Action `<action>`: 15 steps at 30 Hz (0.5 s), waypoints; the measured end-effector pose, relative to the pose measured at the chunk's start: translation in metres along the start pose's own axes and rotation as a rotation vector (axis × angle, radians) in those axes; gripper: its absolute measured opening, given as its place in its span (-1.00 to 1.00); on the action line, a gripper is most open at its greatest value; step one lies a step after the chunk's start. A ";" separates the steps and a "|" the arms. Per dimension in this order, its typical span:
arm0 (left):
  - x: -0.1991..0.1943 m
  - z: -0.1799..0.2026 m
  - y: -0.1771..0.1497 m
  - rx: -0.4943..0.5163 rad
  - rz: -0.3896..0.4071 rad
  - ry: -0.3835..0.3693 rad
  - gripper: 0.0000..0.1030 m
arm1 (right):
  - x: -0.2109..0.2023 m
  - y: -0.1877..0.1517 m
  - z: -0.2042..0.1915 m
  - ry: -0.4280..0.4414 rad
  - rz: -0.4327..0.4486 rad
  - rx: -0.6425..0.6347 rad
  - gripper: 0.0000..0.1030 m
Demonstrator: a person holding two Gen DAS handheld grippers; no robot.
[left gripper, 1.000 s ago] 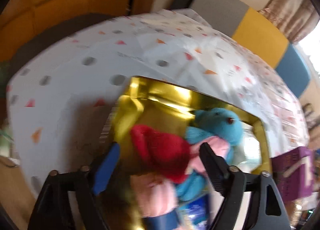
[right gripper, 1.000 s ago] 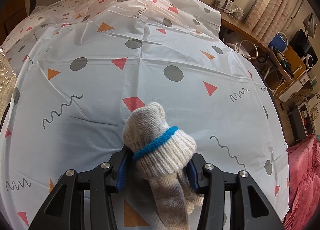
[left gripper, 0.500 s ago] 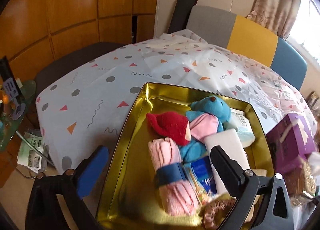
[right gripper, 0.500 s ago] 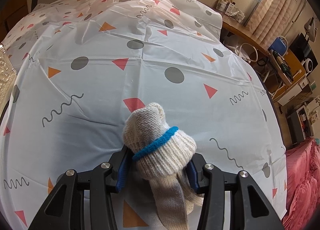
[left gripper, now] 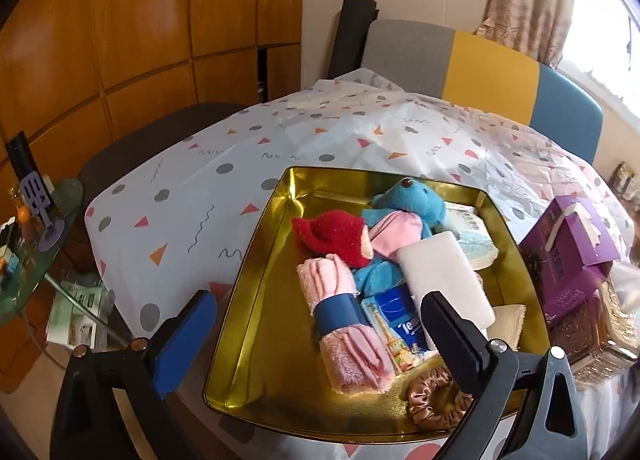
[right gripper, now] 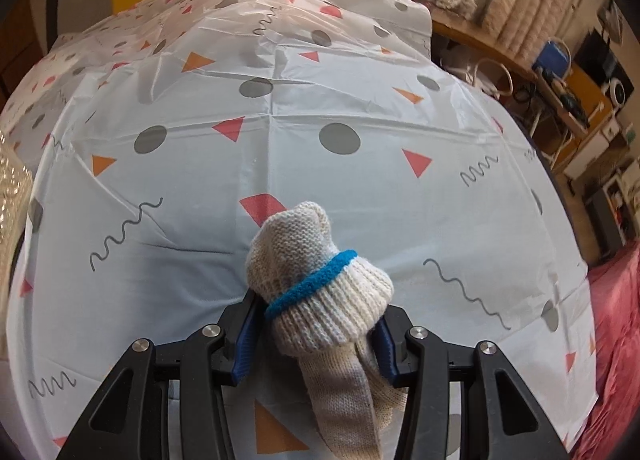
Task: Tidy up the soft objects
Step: 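Open the left tool to release the red cap beside the teddy bear, then carry the white knit glove over the gold tray with the right tool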
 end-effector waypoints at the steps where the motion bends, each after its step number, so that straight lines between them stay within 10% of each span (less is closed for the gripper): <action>1: -0.001 0.000 0.001 0.002 0.004 -0.006 1.00 | 0.001 0.001 0.000 -0.001 -0.011 0.011 -0.06; 15: -0.017 0.000 0.002 0.024 0.043 -0.038 1.00 | -0.005 -0.001 -0.009 -0.066 -0.073 0.148 -0.11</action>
Point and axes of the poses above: each gripper's, at about its wrist camera, not at the fingertips, and x roughly the way its jaws point, z to its right, y to its top, the point moved 6 cm from there along x, roughly the way its jaws point, and after that the axes turned 15 degrees about -x, right-handed, at the moved point
